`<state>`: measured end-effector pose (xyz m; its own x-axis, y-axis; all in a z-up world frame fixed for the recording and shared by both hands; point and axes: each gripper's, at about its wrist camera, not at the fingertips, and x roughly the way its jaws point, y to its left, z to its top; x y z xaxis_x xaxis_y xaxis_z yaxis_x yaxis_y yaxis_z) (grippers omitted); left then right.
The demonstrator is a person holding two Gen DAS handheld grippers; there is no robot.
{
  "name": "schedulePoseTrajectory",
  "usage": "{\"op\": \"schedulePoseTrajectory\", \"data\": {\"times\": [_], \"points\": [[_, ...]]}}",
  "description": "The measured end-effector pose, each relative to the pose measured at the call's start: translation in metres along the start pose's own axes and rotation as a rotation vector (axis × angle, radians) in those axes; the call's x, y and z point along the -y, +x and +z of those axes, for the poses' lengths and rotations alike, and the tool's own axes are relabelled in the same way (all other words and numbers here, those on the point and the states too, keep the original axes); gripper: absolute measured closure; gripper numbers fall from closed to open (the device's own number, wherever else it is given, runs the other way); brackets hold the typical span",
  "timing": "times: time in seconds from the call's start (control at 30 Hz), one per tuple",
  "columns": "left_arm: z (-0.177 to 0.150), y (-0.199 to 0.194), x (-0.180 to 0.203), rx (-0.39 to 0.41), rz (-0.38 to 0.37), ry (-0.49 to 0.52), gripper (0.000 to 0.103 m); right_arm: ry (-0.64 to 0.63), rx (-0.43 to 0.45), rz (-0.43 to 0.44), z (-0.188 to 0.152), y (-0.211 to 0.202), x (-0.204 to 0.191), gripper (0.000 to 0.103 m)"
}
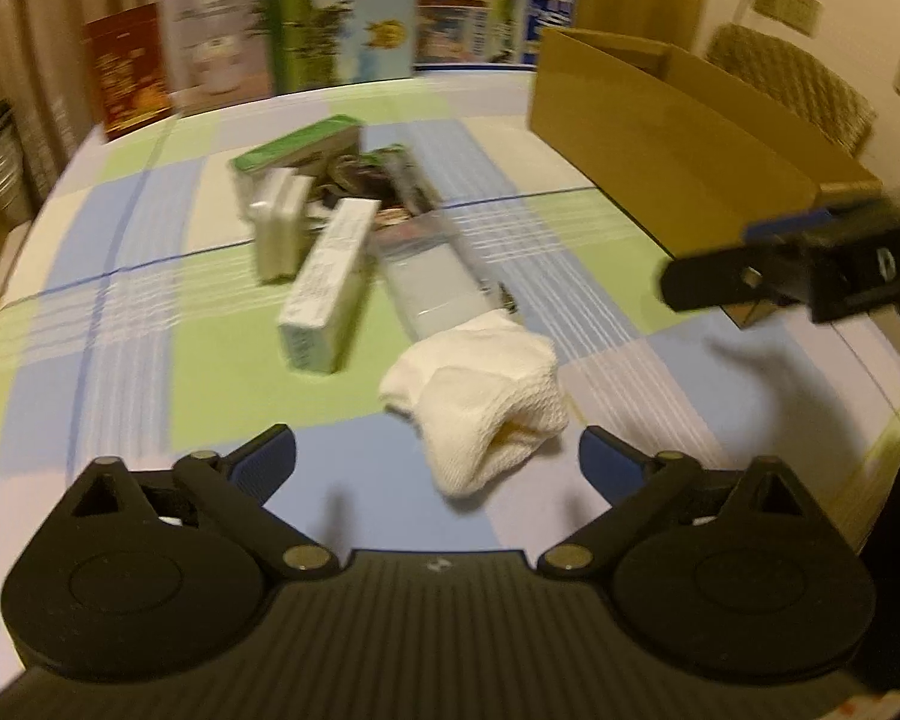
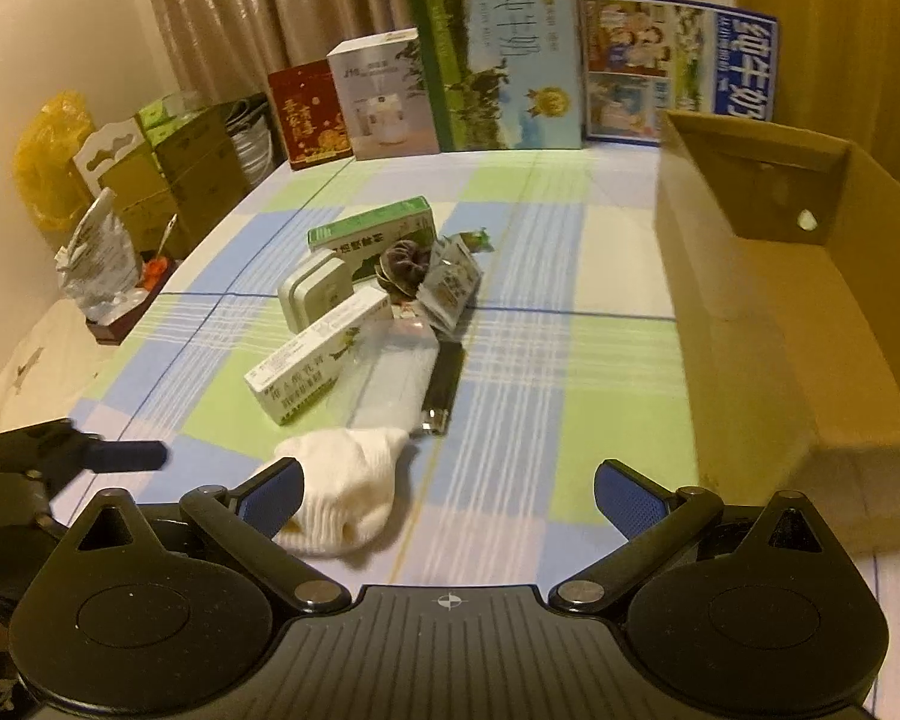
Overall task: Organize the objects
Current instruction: 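Reach the left gripper to the white knit cloth while the right gripper approaches the clear plastic box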
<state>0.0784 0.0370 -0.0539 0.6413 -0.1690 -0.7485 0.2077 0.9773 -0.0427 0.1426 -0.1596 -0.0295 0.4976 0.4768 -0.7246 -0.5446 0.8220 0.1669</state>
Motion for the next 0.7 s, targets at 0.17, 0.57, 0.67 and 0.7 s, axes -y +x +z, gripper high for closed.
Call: {"op": "schedulePoseTrajectory", "data": {"times": [0.17, 0.57, 0.67, 0.7], "points": [[0.013, 0.028, 0.008, 0.02, -0.063, 0.048, 0.012, -0.003, -0.011, 0.003, 0.01, 0.026, 0.005, 0.002], [0.02, 0.053, 0.014, -0.06, -0.048, 0.14, 0.059, 0.008, -0.031, 0.01, 0.02, 0.048, 0.008, 0.002], [0.02, 0.039, -0.002, -0.056, 0.009, 0.118, 0.066, -0.013, -0.038, 0.016, 0.019, 0.053, 0.002, 0.002], [0.019, 0.036, -0.008, -0.057, 0.038, 0.115, 0.067, -0.021, -0.039, 0.016, 0.019, 0.055, 0.0, 0.002]]}}
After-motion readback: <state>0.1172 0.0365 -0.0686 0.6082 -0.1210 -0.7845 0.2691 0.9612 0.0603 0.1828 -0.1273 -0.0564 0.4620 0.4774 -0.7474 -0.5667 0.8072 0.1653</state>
